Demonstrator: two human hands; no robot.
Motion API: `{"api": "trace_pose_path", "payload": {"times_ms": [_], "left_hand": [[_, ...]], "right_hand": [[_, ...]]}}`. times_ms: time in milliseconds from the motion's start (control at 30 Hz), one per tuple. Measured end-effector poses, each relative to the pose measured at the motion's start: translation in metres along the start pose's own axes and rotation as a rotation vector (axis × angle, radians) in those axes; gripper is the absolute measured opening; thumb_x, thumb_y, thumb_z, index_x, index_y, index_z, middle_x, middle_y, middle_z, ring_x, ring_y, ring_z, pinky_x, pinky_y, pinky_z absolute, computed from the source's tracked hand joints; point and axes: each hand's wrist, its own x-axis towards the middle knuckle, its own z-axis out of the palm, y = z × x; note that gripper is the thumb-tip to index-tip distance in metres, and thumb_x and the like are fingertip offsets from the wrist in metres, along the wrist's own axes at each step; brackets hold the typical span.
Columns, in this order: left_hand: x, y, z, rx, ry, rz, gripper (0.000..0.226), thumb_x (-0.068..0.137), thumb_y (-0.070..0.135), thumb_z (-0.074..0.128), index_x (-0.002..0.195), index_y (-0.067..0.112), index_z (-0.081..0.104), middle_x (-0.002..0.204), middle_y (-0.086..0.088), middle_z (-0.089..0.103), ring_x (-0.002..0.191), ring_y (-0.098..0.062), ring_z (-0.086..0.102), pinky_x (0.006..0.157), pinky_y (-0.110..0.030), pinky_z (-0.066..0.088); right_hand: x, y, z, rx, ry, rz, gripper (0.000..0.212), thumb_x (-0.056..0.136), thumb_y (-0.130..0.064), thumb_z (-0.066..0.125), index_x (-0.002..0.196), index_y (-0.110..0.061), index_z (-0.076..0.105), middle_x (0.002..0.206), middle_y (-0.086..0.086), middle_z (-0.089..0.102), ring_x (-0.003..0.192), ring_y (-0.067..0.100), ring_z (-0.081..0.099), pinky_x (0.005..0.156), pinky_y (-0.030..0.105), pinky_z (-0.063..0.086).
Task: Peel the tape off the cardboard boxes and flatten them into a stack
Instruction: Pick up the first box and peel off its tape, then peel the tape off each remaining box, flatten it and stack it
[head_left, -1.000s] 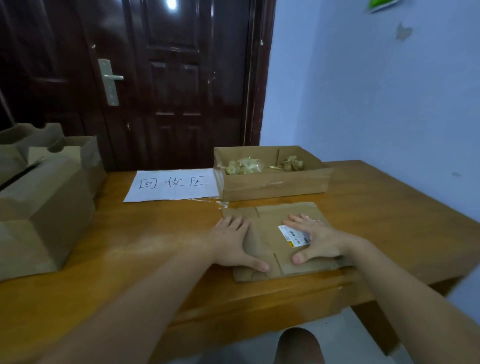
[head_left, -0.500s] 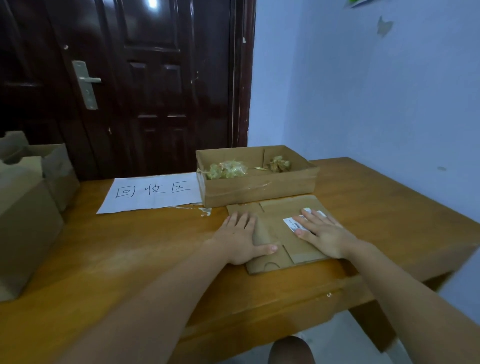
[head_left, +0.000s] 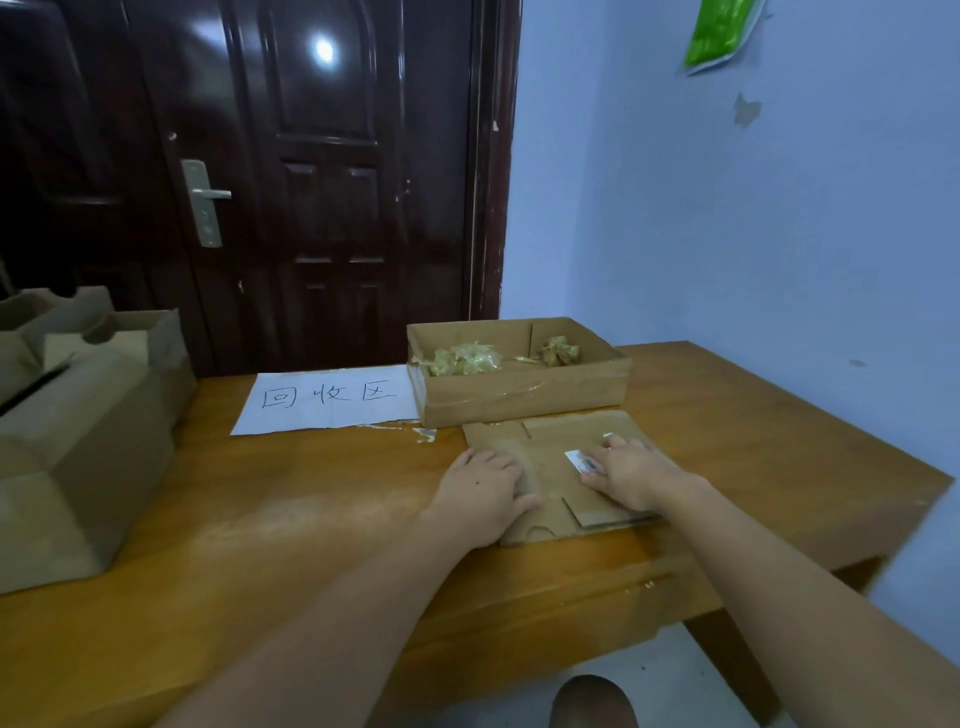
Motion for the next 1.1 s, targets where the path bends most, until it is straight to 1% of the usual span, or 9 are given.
{"api": "trace_pose_path", "payload": {"times_ms": [100,200,267,433,633,833,967,1033,1100], "left_hand": [[-0.019,-0.021,-0.016,-0.02,0.019,-0.006,0.069,0.103,0.067,0.032,0.157,0.024,0.038,0.163,0.002,0.038,0.151,-0.021,0.029,0.125,-0.043,0.013],[-0.041,-0.05,-0.042,0.026,0.05,-0.058,0.07,0.102,0.068,0.034,0.157,0.024,0.038,0.166,0.0,0.032,0.154,-0.023,0.026,0.127,-0.044,0.015],[-0.058,-0.07,-0.062,0.042,0.078,-0.107,0.072,0.102,0.068,0.035,0.157,0.022,0.037,0.167,-0.002,0.031,0.154,-0.024,0.025,0.127,-0.044,0.017],[-0.117,-0.115,-0.106,0.149,0.156,-0.219,0.073,0.103,0.064,0.036,0.16,0.018,0.031,0.167,-0.004,0.028,0.153,-0.024,0.024,0.125,-0.042,0.016],[-0.202,-0.166,-0.153,0.255,0.194,-0.359,0.074,0.104,0.064,0.033,0.158,0.015,0.033,0.165,-0.004,0.032,0.152,-0.023,0.027,0.124,-0.04,0.017],[-0.275,-0.204,-0.185,0.319,0.288,-0.471,0.073,0.101,0.067,0.037,0.158,0.021,0.036,0.164,-0.002,0.036,0.153,-0.022,0.027,0.126,-0.042,0.014],[-0.309,-0.231,-0.195,0.346,0.239,-0.576,0.079,0.1,0.069,0.035,0.161,0.019,0.028,0.166,-0.004,0.031,0.155,-0.023,0.022,0.126,-0.042,0.01],[-0.319,-0.241,-0.194,0.327,0.201,-0.609,0.081,0.101,0.069,0.032,0.161,0.016,0.027,0.166,-0.006,0.032,0.155,-0.023,0.023,0.126,-0.043,0.012],[-0.327,-0.247,-0.189,0.308,0.192,-0.627,0.08,0.101,0.069,0.03,0.16,0.014,0.029,0.164,-0.007,0.035,0.154,-0.023,0.025,0.126,-0.043,0.014]], "right_hand": [[-0.008,-0.014,-0.009,-0.014,0.152,-0.054,0.049,0.106,-0.046,0.041,0.147,-0.019,0.042,0.148,0.008,0.044,0.132,0.03,0.044,0.109,0.04,0.037],[-0.011,-0.042,-0.024,0.078,0.288,-0.183,0.051,0.107,-0.029,0.042,0.156,-0.018,0.036,0.158,0.006,0.039,0.141,0.027,0.039,0.116,0.038,0.033],[-0.011,-0.072,-0.037,0.123,0.325,-0.282,0.054,0.108,-0.029,0.042,0.159,-0.02,0.03,0.164,0.004,0.031,0.148,0.024,0.031,0.121,0.037,0.027],[-0.01,-0.169,-0.07,0.193,0.358,-0.514,0.06,0.107,-0.039,0.046,0.161,-0.023,0.026,0.167,0.0,0.025,0.152,0.02,0.025,0.124,0.036,0.024],[-0.018,-0.295,-0.104,0.222,0.341,-0.76,0.06,0.109,-0.037,0.043,0.162,-0.021,0.02,0.17,0.002,0.018,0.157,0.017,0.01,0.126,0.034,0.013],[-0.035,-0.395,-0.121,0.255,0.357,-0.934,0.072,0.104,-0.047,0.05,0.163,-0.018,0.019,0.169,0.004,0.021,0.155,0.02,0.017,0.125,0.034,0.016],[-0.041,-0.441,-0.122,0.324,0.367,-1.0,0.077,0.101,-0.053,0.053,0.161,-0.016,0.024,0.167,0.004,0.025,0.154,0.019,0.022,0.124,0.04,0.023],[-0.044,-0.456,-0.119,0.354,0.374,-1.011,0.071,0.101,-0.051,0.052,0.16,-0.019,0.03,0.166,0.004,0.028,0.154,0.019,0.022,0.124,0.041,0.023],[-0.046,-0.467,-0.113,0.406,0.414,-1.029,0.058,0.104,-0.043,0.054,0.156,-0.021,0.041,0.163,0.003,0.035,0.153,0.018,0.024,0.124,0.037,0.021]]}}
